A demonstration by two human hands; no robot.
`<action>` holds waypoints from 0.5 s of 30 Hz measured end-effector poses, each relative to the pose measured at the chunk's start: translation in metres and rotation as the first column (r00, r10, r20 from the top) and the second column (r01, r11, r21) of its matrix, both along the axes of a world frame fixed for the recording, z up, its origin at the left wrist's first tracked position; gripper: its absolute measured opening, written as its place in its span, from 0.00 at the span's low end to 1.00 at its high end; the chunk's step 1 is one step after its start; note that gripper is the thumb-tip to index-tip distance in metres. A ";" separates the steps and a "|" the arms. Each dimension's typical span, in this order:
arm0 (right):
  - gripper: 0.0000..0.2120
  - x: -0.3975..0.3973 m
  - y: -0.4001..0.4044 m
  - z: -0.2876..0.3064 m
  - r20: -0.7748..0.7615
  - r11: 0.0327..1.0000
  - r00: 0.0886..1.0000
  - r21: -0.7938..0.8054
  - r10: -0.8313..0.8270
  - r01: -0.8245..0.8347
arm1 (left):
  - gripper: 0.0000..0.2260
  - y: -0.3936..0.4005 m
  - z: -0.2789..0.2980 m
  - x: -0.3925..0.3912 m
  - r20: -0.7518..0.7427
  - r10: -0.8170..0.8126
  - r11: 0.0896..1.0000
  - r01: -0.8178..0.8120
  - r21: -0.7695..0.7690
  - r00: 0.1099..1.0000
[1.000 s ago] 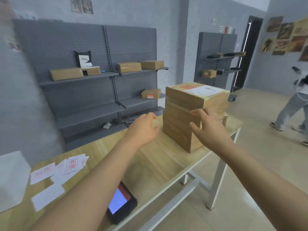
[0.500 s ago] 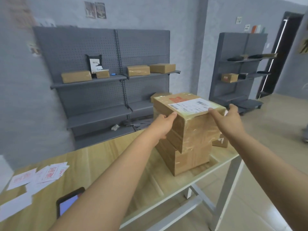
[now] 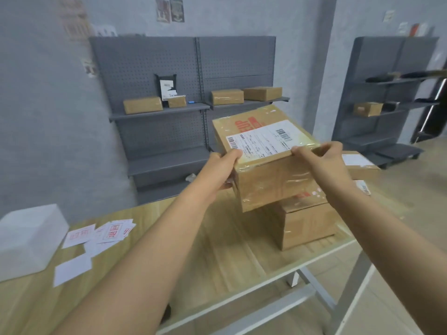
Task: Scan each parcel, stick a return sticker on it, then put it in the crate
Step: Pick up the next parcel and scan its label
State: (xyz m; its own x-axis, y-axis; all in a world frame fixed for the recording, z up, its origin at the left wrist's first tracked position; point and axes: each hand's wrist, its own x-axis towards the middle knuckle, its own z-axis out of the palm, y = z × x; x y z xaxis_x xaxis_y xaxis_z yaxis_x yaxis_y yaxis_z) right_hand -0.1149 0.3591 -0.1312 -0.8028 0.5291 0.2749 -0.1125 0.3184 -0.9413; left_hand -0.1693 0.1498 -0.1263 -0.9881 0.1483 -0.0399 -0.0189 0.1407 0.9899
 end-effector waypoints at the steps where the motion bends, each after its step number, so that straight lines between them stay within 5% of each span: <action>1: 0.26 0.000 -0.015 0.003 -0.010 1.000 1.000 0.002 0.022 -0.022 | 0.22 -0.018 0.004 0.002 0.001 0.003 1.000 -0.003 0.030 1.000; 6: 0.27 0.003 -0.093 0.003 0.019 0.955 0.955 -0.011 0.297 -0.297 | 0.17 -0.115 0.013 0.022 -0.001 0.064 0.998 -0.064 0.011 0.998; 15: 0.28 0.020 -0.223 -0.038 0.339 0.757 0.727 0.061 0.598 -0.651 | 0.08 -0.269 -0.009 0.074 0.077 0.193 0.966 -0.176 -0.188 0.978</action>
